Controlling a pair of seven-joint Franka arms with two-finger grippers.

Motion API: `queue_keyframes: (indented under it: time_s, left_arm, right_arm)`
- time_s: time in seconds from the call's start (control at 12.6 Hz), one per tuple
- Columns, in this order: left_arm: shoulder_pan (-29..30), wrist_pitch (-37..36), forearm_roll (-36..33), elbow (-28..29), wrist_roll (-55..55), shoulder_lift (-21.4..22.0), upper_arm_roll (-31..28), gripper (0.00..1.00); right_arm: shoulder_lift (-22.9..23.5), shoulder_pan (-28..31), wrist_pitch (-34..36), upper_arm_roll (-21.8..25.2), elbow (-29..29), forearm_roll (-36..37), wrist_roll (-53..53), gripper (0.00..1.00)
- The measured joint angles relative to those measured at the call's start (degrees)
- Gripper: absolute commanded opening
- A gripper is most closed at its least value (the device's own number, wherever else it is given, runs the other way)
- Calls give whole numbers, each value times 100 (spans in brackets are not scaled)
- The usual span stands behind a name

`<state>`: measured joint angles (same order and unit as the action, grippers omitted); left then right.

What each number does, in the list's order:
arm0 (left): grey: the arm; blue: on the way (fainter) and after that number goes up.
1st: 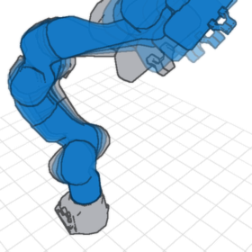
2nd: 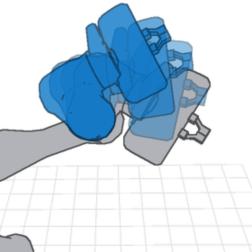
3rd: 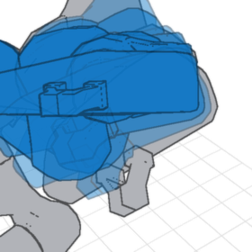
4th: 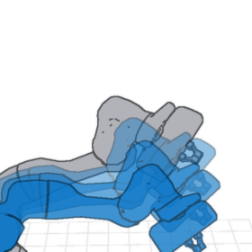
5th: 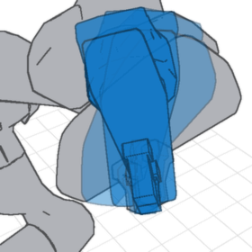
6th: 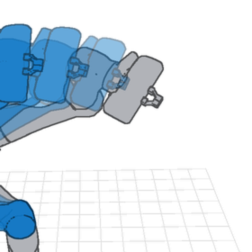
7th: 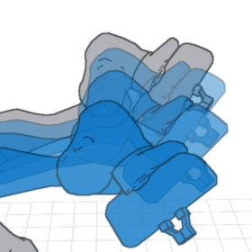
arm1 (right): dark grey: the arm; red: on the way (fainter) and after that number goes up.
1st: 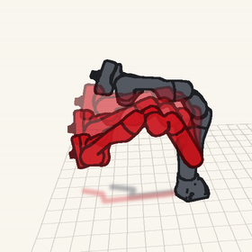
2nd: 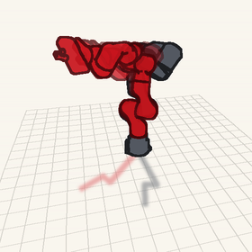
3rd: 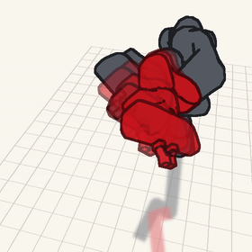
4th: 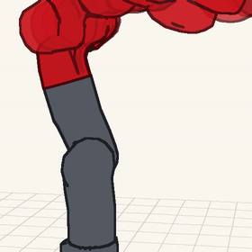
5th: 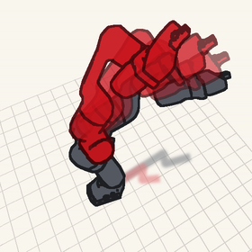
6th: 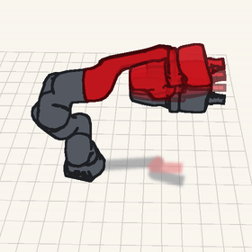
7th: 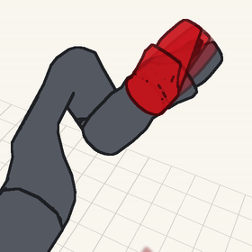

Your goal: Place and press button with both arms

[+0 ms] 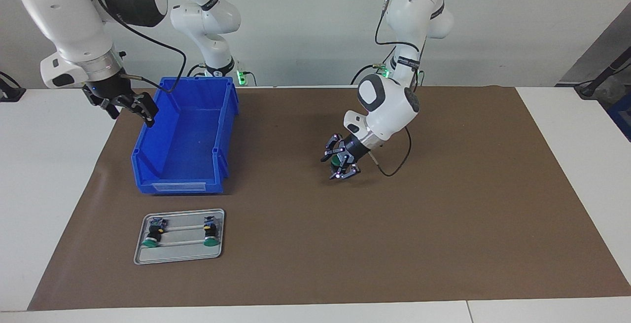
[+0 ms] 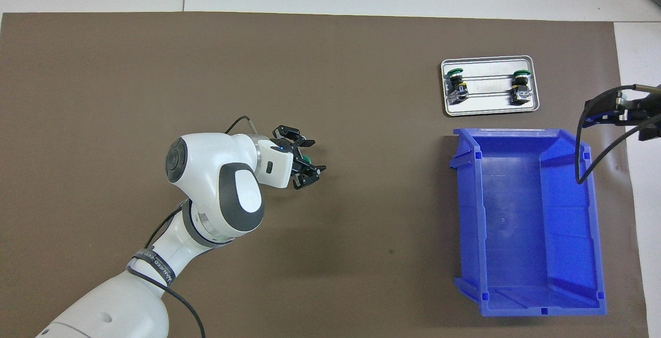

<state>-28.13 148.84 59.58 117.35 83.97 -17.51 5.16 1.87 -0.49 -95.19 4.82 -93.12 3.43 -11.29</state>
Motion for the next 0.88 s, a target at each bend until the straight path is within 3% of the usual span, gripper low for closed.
queue_keyframes:
  time_s: [0.4, 0.88]
  left_arm:
    - [-1, 122, 16, -131, -363, 160, 6, 69]
    - [3, 159, 17, -509, -1835, 522, -17, 69]
  right_arm:
    - [0, 0, 0, 0, 0, 0, 0, 100]
    - [0, 0, 0, 0, 0, 0, 0, 100]
